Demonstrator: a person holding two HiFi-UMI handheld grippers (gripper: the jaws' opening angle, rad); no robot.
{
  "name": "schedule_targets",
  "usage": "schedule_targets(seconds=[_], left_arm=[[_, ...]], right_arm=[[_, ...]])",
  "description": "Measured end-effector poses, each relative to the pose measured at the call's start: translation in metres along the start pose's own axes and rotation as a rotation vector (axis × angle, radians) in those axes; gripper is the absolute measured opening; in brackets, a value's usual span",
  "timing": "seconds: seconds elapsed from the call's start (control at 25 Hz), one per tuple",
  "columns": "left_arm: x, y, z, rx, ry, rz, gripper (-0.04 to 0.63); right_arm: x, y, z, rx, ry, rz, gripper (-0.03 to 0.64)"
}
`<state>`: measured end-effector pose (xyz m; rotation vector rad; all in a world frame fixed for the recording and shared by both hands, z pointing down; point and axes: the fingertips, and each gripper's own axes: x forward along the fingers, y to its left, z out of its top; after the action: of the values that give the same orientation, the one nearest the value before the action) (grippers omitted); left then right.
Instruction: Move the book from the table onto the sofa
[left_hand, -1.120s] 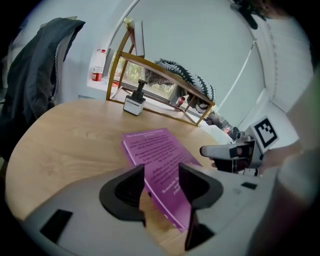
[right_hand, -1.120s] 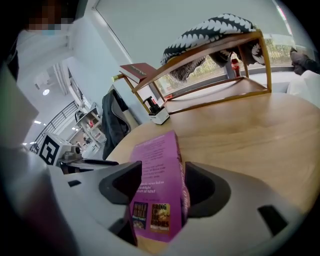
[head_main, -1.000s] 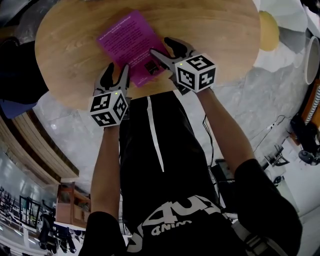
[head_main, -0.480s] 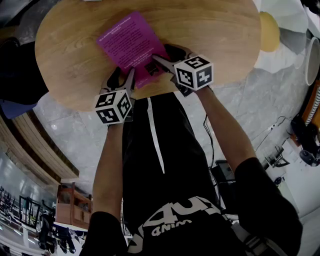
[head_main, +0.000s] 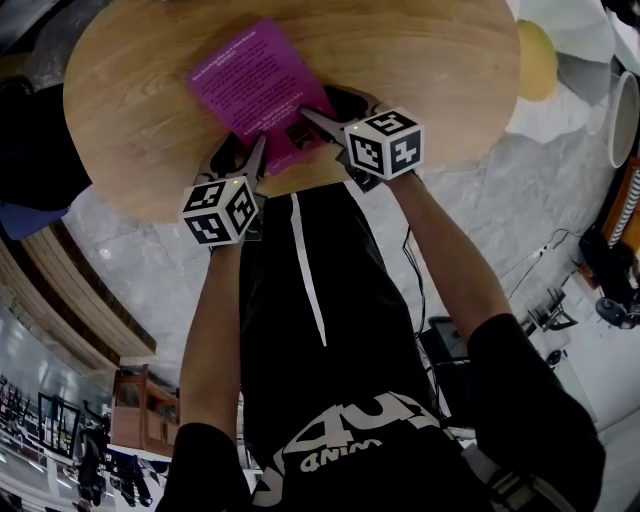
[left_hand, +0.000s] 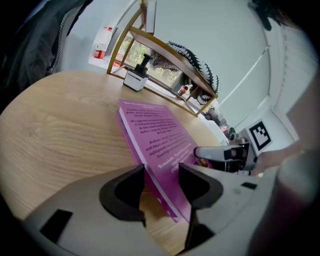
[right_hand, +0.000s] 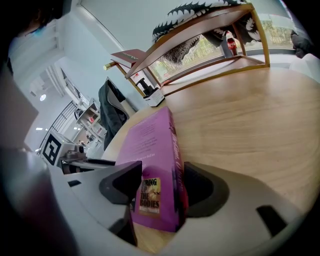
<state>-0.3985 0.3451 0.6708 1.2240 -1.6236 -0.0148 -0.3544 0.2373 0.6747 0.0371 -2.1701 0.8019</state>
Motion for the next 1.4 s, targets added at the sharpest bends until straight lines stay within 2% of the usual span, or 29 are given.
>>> schedule_targets(seconds=[0.44,0.72,0.92,1.16,1.32,1.4], left_arm=[[0.005,0.0,-0.001,-0.047,0.028,-0.043,0.201],[0.005,0.0,-0.002,-0.048,0.063,-0.051,0.201],[0.004,0.0,-0.001,-0.055,0.05,-0.051,0.199],[0.0,0.0,0.004,-0.037,0.034,-0.033,0.183],[-0.015,-0.01,0.017,0.025,0.033,-0.033,0.183],[-0.028,-0.017,0.024,0.029,0.03,-0.043,0.183]], right_arm=[[0.001,-0.001,0.001,0.01,0.016,0.0,0.252],[0.002,0.0,0.0,0.022,0.017,-0.015,0.25],[0.002,0.001,0.0,0.019,0.014,-0.024,0.25],[0.0,0.006,-0.002,0.025,0.014,-0.032,0.243],[-0.013,0.017,0.006,0.043,-0.008,-0.027,0.241],[-0.025,0.028,0.011,0.056,-0.018,-0.025,0.241]])
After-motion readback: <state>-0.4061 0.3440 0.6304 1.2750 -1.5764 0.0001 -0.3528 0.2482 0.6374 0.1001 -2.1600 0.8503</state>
